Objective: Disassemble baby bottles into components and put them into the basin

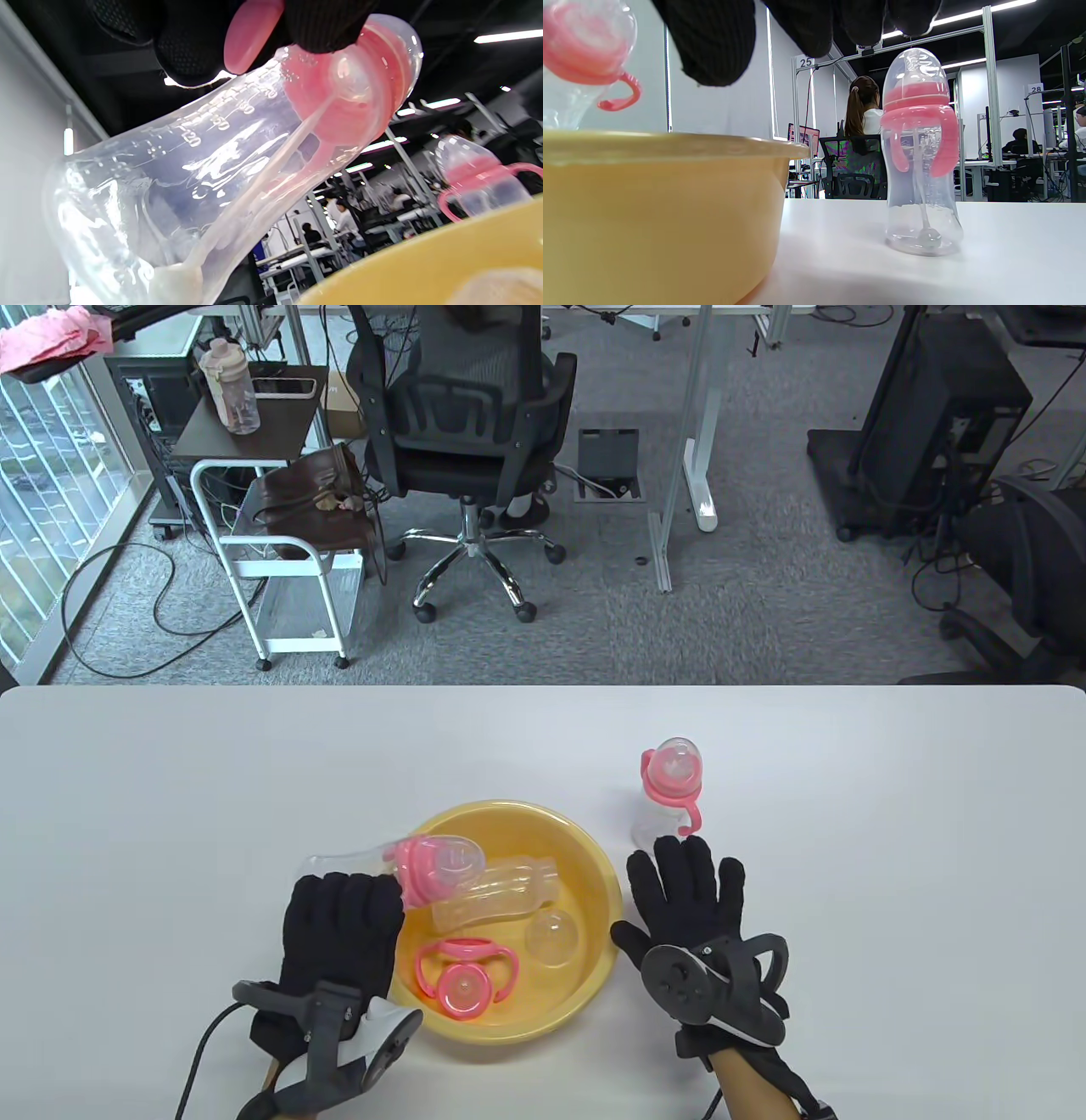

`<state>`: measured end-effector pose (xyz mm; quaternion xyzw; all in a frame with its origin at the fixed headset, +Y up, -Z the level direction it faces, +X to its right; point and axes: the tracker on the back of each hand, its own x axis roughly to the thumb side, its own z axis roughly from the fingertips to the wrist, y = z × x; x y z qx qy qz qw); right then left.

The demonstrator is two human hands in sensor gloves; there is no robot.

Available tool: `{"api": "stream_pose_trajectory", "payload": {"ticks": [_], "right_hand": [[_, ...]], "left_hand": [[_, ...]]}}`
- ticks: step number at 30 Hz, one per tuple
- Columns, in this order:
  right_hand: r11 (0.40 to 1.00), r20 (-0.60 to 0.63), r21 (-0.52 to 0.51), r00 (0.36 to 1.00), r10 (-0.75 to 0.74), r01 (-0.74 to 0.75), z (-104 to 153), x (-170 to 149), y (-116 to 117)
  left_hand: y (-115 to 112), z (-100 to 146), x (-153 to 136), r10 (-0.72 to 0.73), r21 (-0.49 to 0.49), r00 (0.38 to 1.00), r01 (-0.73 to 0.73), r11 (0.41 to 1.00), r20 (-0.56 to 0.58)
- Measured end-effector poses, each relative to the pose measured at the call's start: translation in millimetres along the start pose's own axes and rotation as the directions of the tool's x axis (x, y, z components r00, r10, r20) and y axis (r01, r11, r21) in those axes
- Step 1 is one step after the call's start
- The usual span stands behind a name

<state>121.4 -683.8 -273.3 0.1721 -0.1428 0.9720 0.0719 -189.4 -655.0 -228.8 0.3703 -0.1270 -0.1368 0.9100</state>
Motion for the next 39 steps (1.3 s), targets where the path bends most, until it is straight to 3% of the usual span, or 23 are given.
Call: {"api": "stream_pose_trajectory", "payload": {"ticks": [5,11,14,19,21,25,29,36,39], "right_hand": [[0.999,0.042,-0.05,0.999,-0.004,0.006,-1,5,-6],[0.991,0.217,-0.078,0.972,-0.087,0.106,-11,35,-26],[0.99,0.283,0.002,0.949,-0.136,0.141,-27,61,-38],[0.966,0.268,0.146,0.932,-0.245,0.212,-49,87,-53],[0.943,0.257,0.168,0.911,-0.324,0.288,-50,90,-51],[0.925,0.226,0.288,0.921,-0.318,0.248,-46,92,-39],[0.913,0.202,0.286,0.912,-0.356,0.292,-41,93,-30],[0.942,0.268,0.171,0.906,-0.326,0.289,-35,93,-31],[0.965,0.298,0.122,0.919,-0.259,0.232,-34,92,-31]], "left_hand": [[2,0,4,0.021,0.002,1.0,-0.021,1.0,0.015],[8,1,16,0.041,0.037,0.996,-0.044,0.998,0.077],[11,1,24,0.045,0.051,0.991,-0.052,0.997,0.128],[19,5,36,0.064,0.092,0.975,-0.085,0.992,0.211],[22,6,38,0.067,0.11,0.972,-0.093,0.99,0.224],[26,5,39,0.073,0.121,0.975,-0.1,0.988,0.212],[26,7,44,0.057,0.116,0.97,-0.087,0.989,0.236],[27,8,43,0.038,0.141,0.968,-0.075,0.987,0.247],[20,8,38,0.059,0.086,0.965,-0.083,0.993,0.255]]}}
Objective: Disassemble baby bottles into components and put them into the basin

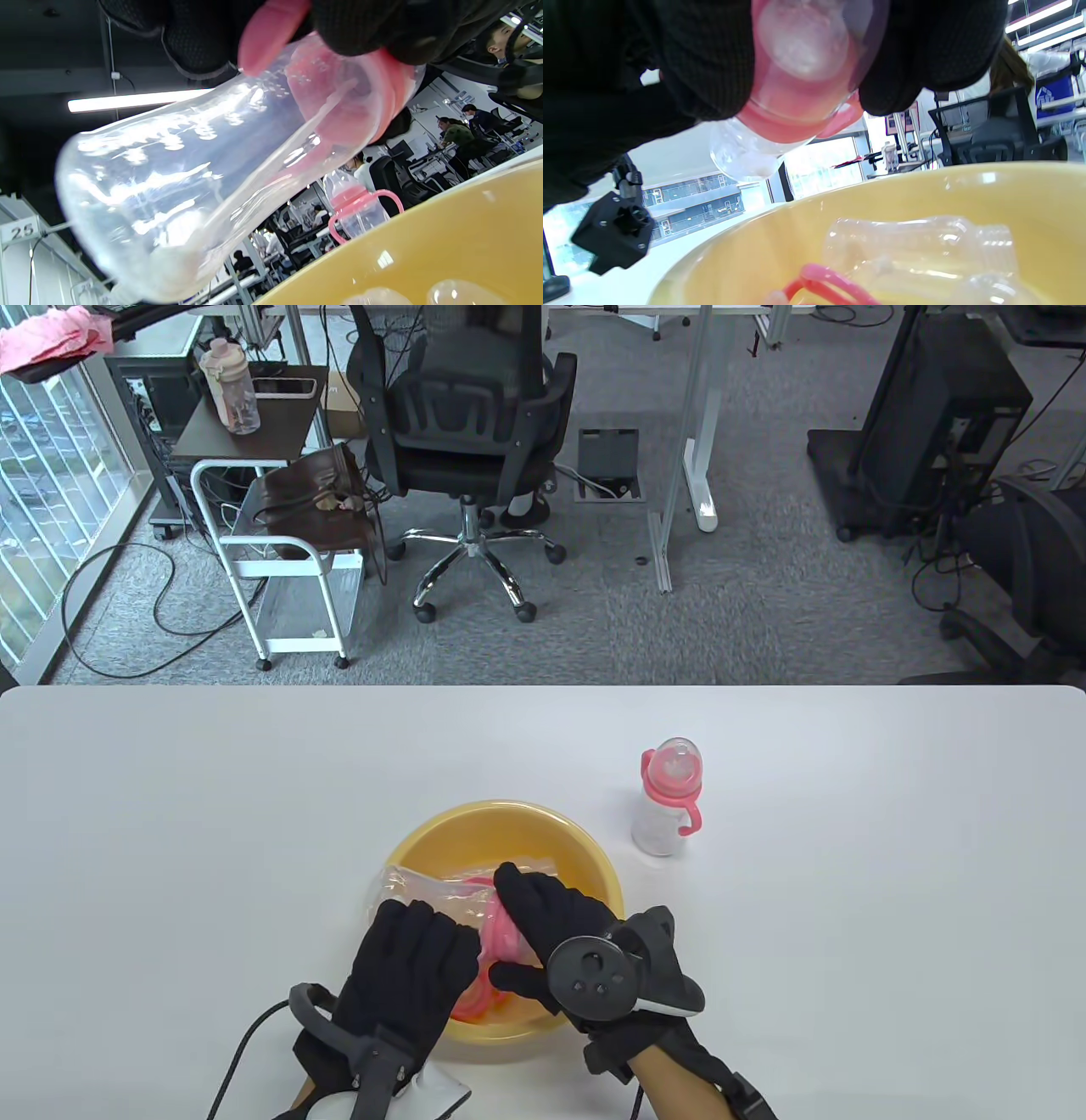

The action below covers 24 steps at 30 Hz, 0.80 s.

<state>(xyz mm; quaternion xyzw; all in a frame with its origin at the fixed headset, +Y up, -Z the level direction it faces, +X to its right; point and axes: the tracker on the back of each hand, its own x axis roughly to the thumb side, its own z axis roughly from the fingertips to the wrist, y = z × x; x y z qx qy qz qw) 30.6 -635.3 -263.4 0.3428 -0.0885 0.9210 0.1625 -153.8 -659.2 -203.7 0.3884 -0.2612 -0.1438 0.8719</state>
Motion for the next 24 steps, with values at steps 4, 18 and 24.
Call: {"api": "stream_pose_trajectory", "payload": {"ticks": [4,18,24], "right_hand": [[1.0,0.081,0.006,0.997,-0.003,0.003,3,1,-1],[0.998,0.119,-0.015,0.991,-0.053,0.055,1,6,12],[0.999,0.114,-0.04,0.993,-0.028,0.033,1,7,17]], "left_hand": [[-18,0,-20,-0.045,-0.246,0.995,0.022,0.969,-0.088],[-24,-3,-35,0.066,-0.251,0.981,-0.111,0.962,-0.183],[-24,-4,-35,0.054,-0.265,0.981,-0.103,0.959,-0.188]]}}
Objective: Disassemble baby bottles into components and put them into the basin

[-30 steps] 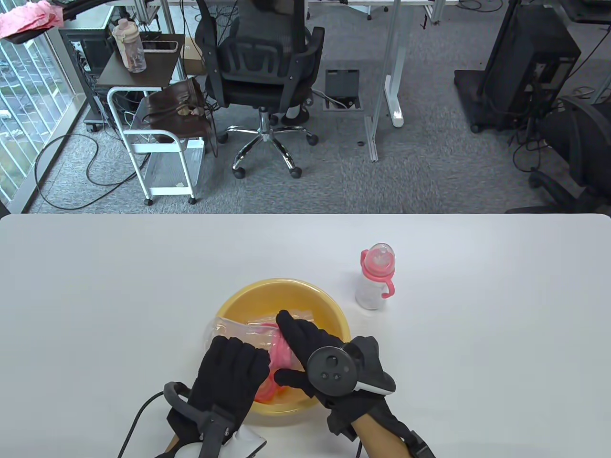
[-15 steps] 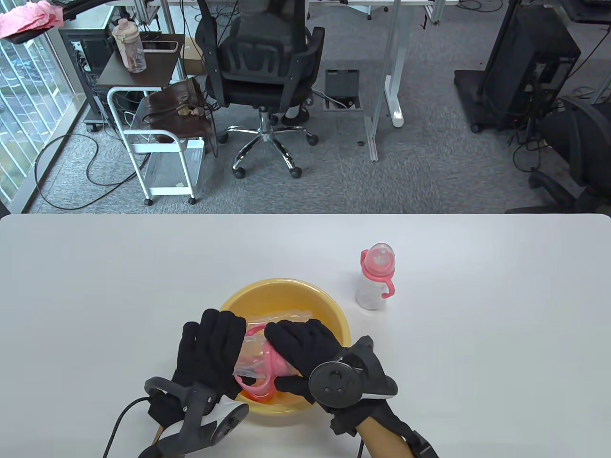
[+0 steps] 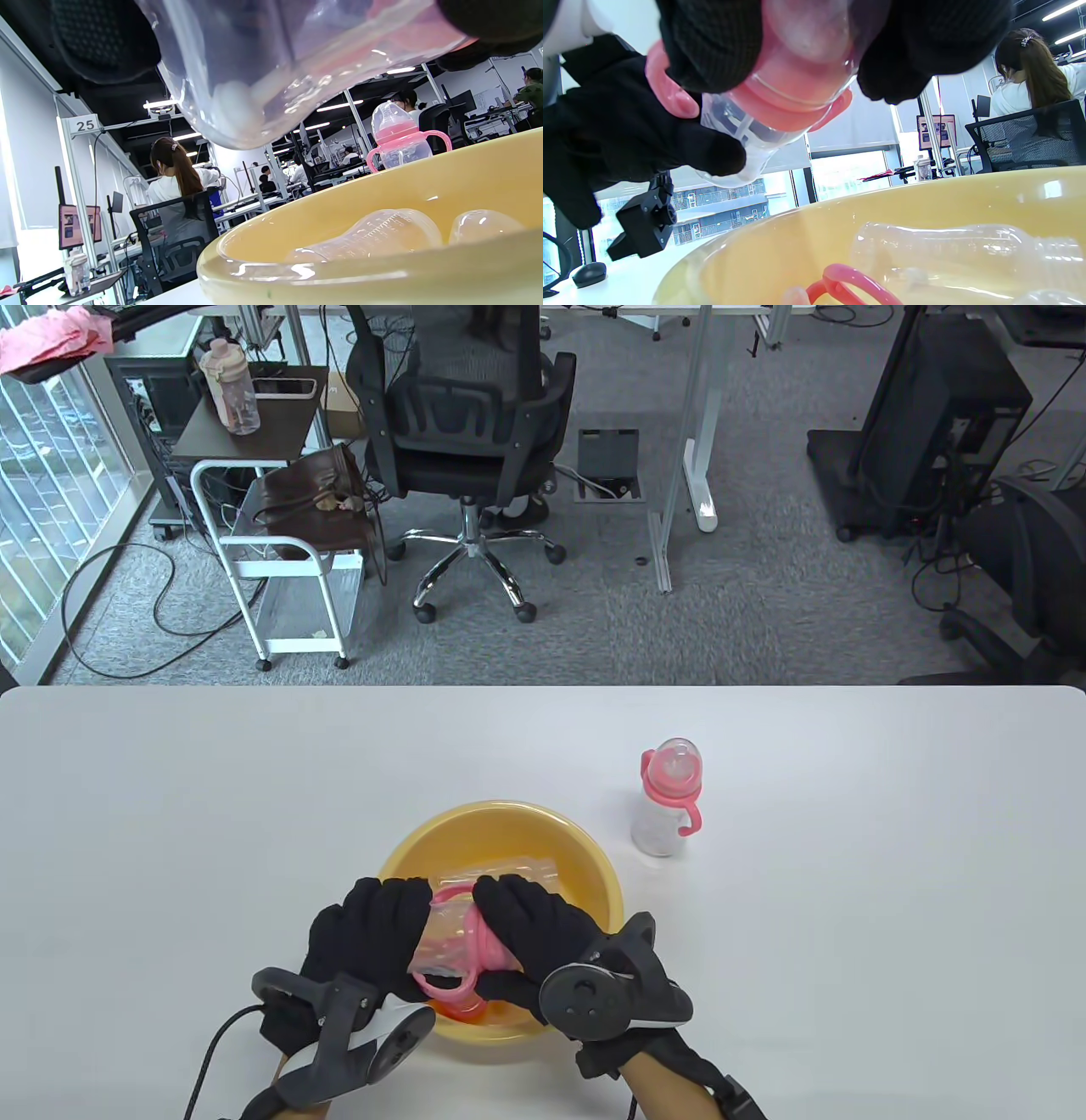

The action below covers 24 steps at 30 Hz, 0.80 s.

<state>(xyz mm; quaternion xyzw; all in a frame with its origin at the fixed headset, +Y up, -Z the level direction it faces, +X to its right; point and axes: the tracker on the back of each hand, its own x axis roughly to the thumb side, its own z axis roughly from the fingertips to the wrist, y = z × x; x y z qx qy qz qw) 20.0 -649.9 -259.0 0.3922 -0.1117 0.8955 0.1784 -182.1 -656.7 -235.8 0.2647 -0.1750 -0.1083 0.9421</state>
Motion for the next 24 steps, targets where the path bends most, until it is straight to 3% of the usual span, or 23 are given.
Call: {"api": "stream_pose_trajectory", "payload": {"ticks": [9,10,11,12,15,19,24], "right_hand": [[1.0,-0.059,-0.004,0.998,0.016,-0.016,0,-2,1],[0.994,-0.145,-0.091,0.988,0.048,-0.062,0,-6,-2],[0.985,-0.139,-0.171,0.99,-0.011,-0.013,3,-9,-6],[0.991,-0.136,-0.119,0.988,-0.078,0.062,-1,-10,-7],[0.995,-0.144,-0.096,0.99,0.009,-0.023,0,-9,-12],[0.994,-0.183,-0.105,0.983,-0.012,-0.008,4,-14,-14],[0.998,-0.268,0.024,0.961,0.063,-0.059,3,-22,-9]], "left_hand": [[-2,-4,0,0.014,-0.068,1.0,-0.016,0.998,-0.023],[-4,-5,-4,0.013,-0.078,0.994,-0.022,0.997,-0.113],[-4,-6,-6,0.086,-0.094,0.988,-0.099,0.991,-0.13],[-4,-6,-6,0.123,-0.086,0.983,-0.135,0.987,-0.139],[-7,-5,-6,0.004,-0.074,0.995,-0.012,0.997,-0.103],[-13,0,-13,-0.001,-0.046,0.992,-0.005,0.999,-0.13],[-19,5,-22,-0.021,-0.019,0.989,0.018,1.0,-0.148]]}}
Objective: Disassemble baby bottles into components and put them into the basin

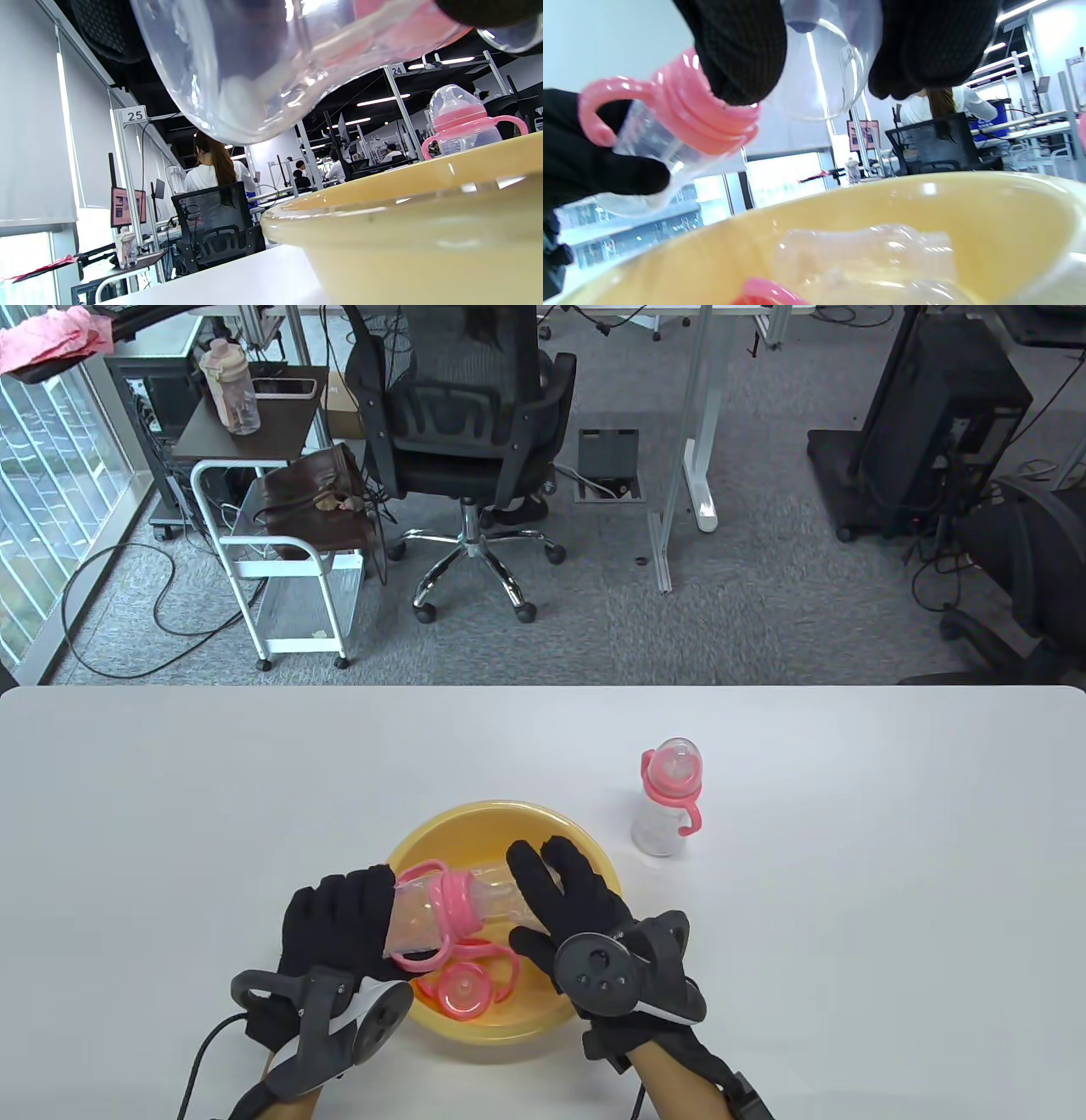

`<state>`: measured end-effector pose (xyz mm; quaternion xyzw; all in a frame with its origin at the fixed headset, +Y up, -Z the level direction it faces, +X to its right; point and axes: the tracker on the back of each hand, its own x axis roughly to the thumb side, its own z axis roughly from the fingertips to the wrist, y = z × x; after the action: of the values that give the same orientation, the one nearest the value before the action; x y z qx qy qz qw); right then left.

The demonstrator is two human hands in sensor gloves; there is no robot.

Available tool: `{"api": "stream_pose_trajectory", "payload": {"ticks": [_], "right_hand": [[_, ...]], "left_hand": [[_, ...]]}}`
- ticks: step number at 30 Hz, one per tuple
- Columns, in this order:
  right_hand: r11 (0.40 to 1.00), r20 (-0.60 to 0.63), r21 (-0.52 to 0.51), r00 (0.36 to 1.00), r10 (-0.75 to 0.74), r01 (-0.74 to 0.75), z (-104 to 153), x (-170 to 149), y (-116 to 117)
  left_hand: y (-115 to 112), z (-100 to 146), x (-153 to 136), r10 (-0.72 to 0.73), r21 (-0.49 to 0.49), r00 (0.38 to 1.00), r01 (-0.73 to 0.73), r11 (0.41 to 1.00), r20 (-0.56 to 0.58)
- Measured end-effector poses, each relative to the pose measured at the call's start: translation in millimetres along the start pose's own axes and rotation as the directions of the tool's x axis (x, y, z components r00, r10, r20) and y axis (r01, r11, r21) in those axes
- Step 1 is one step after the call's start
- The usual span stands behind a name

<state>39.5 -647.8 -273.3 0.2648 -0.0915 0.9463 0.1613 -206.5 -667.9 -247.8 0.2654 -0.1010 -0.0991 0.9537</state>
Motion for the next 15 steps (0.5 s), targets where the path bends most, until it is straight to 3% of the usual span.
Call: {"api": "stream_pose_trajectory", "payload": {"ticks": [8,15], "right_hand": [[0.995,-0.139,0.096,0.989,0.046,-0.033,-2,-14,11],[0.973,-0.175,0.228,0.981,0.089,-0.047,-14,-13,24]], "left_hand": [[-11,-1,-10,0.001,-0.035,0.999,-0.002,0.999,-0.036],[-12,-1,-18,0.016,-0.023,0.997,-0.018,1.0,-0.075]]}}
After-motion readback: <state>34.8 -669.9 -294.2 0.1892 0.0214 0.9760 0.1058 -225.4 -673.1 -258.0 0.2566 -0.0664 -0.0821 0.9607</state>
